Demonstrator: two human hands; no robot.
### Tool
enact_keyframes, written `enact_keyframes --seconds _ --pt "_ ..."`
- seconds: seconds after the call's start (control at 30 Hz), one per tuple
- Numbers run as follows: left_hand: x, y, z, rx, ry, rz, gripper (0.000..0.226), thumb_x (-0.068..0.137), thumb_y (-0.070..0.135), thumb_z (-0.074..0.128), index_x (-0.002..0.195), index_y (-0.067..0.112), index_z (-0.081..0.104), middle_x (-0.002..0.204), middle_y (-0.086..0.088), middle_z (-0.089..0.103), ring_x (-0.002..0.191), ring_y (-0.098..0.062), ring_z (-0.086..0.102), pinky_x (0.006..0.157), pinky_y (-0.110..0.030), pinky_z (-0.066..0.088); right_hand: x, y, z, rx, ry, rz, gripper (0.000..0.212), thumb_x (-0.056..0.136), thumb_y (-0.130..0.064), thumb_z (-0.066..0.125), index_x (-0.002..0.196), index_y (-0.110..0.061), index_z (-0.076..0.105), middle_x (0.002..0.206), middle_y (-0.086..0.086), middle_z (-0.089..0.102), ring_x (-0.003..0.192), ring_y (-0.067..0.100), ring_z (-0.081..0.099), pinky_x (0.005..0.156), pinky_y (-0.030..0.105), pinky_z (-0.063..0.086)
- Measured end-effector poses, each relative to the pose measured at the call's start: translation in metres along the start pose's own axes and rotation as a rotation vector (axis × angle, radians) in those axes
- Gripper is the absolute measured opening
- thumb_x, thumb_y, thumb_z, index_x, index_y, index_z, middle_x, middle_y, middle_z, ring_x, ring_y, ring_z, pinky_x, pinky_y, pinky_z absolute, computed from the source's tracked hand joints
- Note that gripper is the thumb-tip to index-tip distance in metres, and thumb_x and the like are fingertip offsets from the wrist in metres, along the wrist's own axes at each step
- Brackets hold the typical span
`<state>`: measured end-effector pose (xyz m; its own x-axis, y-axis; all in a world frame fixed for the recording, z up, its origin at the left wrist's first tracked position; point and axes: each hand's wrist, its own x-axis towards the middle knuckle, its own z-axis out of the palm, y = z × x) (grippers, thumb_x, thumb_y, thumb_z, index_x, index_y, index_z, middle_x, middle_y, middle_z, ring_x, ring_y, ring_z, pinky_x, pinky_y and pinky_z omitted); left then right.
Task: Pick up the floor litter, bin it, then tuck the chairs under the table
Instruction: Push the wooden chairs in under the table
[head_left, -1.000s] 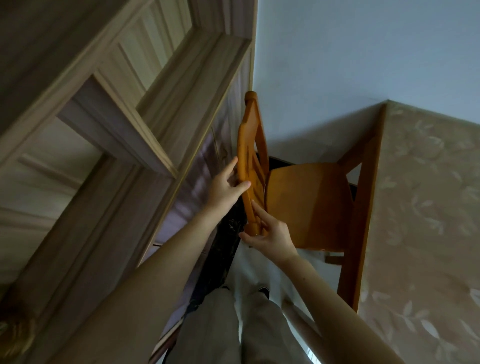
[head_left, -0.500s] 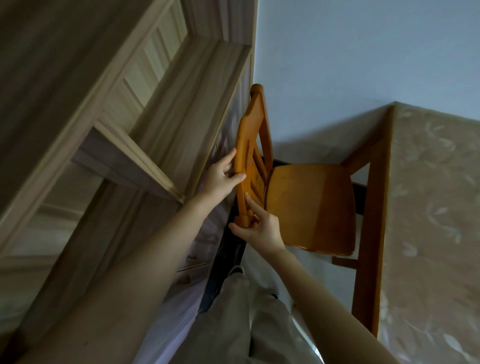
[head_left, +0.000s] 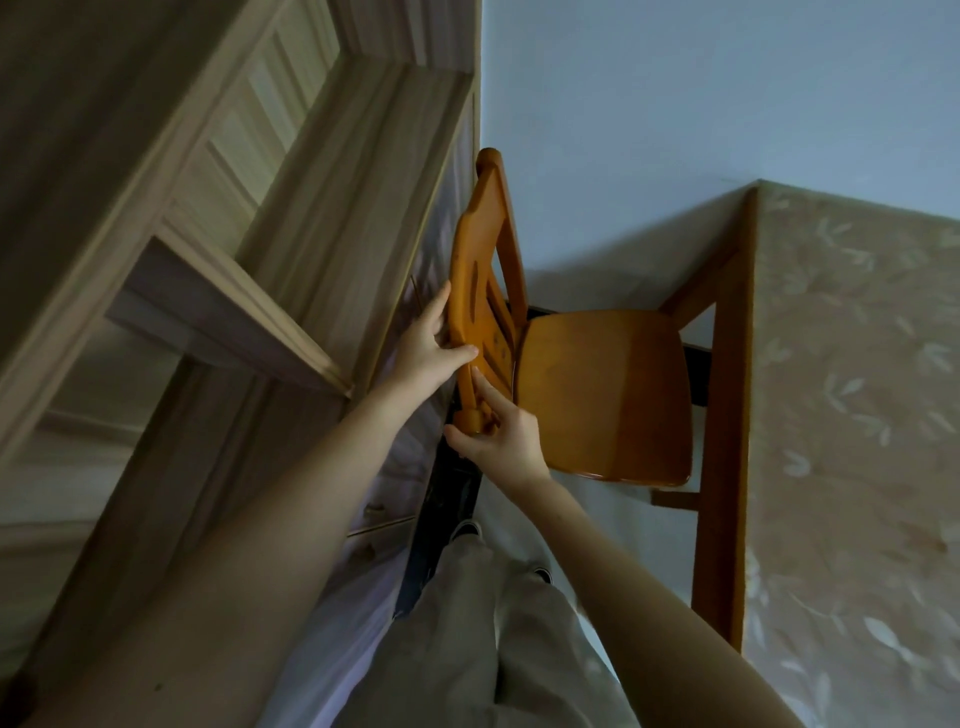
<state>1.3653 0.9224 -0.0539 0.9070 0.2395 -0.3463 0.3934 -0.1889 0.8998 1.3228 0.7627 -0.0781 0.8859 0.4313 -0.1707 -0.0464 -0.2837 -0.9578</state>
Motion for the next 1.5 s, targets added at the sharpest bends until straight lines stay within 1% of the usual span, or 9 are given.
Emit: enact_keyframes --seconds 0.27,0.37,0.53,0.73,0.9,1.03,1.23,1.4,1.5 --pt "-0.016 -0.006 0.017 -0.024 0.081 -0.012 0.096 0.076 0.002 0.078 0.152 0.026 0.024 0.136 -0.008 0.056 0.115 -0.011 0.059 0.093 -0.036 0.053 -0.022 0.0 -0.02 -0.06 -0.061 -0.022 0.074 0.083 -0.01 0.073 0.147 -0.024 0.038 0.067 -0.009 0.051 0.056 0.002 0.049 0.062 0.015 0.043" --pt "-0.032 -0.015 0.033 -0.051 0.1 0.009 0.098 0.073 0.002 0.081 0.151 0.024 0.027 0.127 -0.007 0.063 0.102 -0.001 0.063 0.088 -0.025 0.054 -0.041 0.005 -0.033 -0.108 -0.091 -0.023 0.073 0.083 -0.01 0.074 0.145 -0.026 0.039 0.072 -0.005 0.057 0.055 0.004 0.052 0.06 0.014 0.045" --pt "-0.055 -0.023 0.051 -0.164 0.108 -0.005 0.1 0.064 0.011 0.086 0.148 0.027 0.034 0.126 -0.01 0.064 0.111 -0.014 0.064 0.095 -0.046 0.053 -0.06 0.012 -0.05 -0.16 -0.114 -0.003 0.076 0.082 -0.019 0.076 0.148 -0.029 0.04 0.093 -0.002 0.068 0.072 0.031 0.065 0.068 0.045 0.056" --pt "-0.078 -0.022 0.067 -0.146 0.092 0.034 0.084 0.073 0.002 0.081 0.143 0.02 0.04 0.125 -0.002 0.059 0.115 -0.009 0.057 0.083 -0.01 0.05 -0.081 0.022 -0.07 -0.254 -0.141 0.019 0.077 0.079 -0.023 0.077 0.147 -0.033 0.042 0.098 0.001 0.07 0.083 0.024 0.069 0.078 0.046 0.055" --pt "-0.078 -0.023 0.061 -0.136 -0.018 0.023 0.067 0.081 0.008 0.076 0.136 0.025 0.042 0.123 -0.006 0.062 0.106 -0.006 0.062 0.086 -0.021 0.053 -0.096 0.031 -0.082 -0.278 -0.128 0.037 0.075 0.078 -0.025 0.076 0.145 -0.033 0.043 0.12 -0.007 0.065 0.108 0.011 0.064 0.095 0.039 0.052" --pt "-0.062 -0.011 0.053 -0.12 -0.058 -0.018 0.086 0.084 0.018 0.074 0.152 0.025 0.022 0.137 0.001 0.049 0.119 -0.007 0.05 0.076 -0.009 0.049 -0.09 0.023 -0.068 -0.179 -0.073 0.136 0.076 0.082 -0.022 0.072 0.144 -0.047 0.036 0.117 -0.005 0.06 0.1 0.02 0.063 0.087 0.038 0.055" --pt "-0.034 0.003 0.042 -0.04 -0.075 -0.03 0.101 0.078 0.024 0.08 0.154 0.027 0.013 0.154 -0.003 0.033 0.137 -0.021 0.038 0.105 -0.038 0.043 -0.053 0.009 -0.057 -0.075 -0.084 0.224 0.079 0.086 -0.019 0.071 0.148 -0.045 0.031 0.13 -0.01 0.052 0.106 0.002 0.057 0.076 0.008 0.046" --pt "-0.025 0.003 0.049 -0.015 -0.048 -0.019 0.103 0.077 0.007 0.078 0.155 0.025 0.013 0.141 -0.006 0.051 0.113 -0.013 0.058 0.084 -0.03 0.056 -0.044 0.011 -0.06 0.024 -0.143 0.213 0.084 0.083 0.002 0.066 0.148 -0.042 0.034 0.128 0.001 0.054 0.1 0.025 0.058 0.09 0.028 0.05" --pt "-0.028 -0.001 0.05 -0.033 -0.049 -0.016 0.104 0.074 0.006 0.079 0.154 0.026 0.016 0.138 -0.001 0.053 0.113 -0.013 0.059 0.086 -0.034 0.057 -0.05 0.015 -0.059 0.055 -0.111 0.212 0.084 0.08 0.008 0.064 0.146 -0.039 0.04 0.102 0.013 0.059 0.074 0.022 0.054 0.076 0.04 0.052"
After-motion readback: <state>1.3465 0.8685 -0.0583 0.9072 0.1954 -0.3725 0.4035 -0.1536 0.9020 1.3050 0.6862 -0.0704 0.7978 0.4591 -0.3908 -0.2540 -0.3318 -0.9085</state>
